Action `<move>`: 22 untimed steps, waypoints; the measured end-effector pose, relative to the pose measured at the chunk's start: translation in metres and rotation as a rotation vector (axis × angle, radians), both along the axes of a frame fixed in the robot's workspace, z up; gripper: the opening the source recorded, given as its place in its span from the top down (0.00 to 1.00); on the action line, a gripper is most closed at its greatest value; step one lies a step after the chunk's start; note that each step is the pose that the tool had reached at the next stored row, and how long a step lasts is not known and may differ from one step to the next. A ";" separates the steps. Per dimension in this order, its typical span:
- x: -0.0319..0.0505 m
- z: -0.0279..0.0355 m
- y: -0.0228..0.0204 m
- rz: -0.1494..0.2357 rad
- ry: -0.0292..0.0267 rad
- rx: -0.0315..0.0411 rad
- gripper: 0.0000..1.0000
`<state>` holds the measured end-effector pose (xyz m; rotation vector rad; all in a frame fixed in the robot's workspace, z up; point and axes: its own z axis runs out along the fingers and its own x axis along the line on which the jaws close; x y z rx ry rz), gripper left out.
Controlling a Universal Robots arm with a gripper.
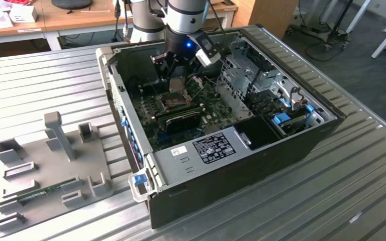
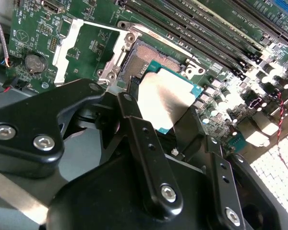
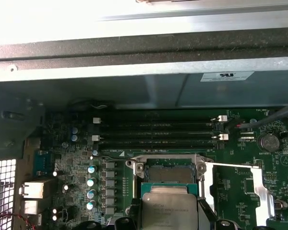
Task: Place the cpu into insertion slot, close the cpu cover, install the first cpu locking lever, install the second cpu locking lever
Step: 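Place the cpu into insertion slot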
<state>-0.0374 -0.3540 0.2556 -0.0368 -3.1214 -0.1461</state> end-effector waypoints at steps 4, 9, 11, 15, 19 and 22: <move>-0.0007 -0.0003 0.0005 0.000 0.0000 0.0001 0.46; -0.0013 -0.0005 0.0012 0.000 0.0000 0.0001 0.46; -0.0028 -0.0008 0.0029 0.000 0.0000 0.0001 0.46; -0.0044 -0.0012 0.0047 0.000 0.0000 0.0000 0.46; -0.0044 -0.0021 0.0048 0.000 0.0000 0.0001 0.46; -0.0044 -0.0025 0.0047 0.000 0.0000 0.0000 0.46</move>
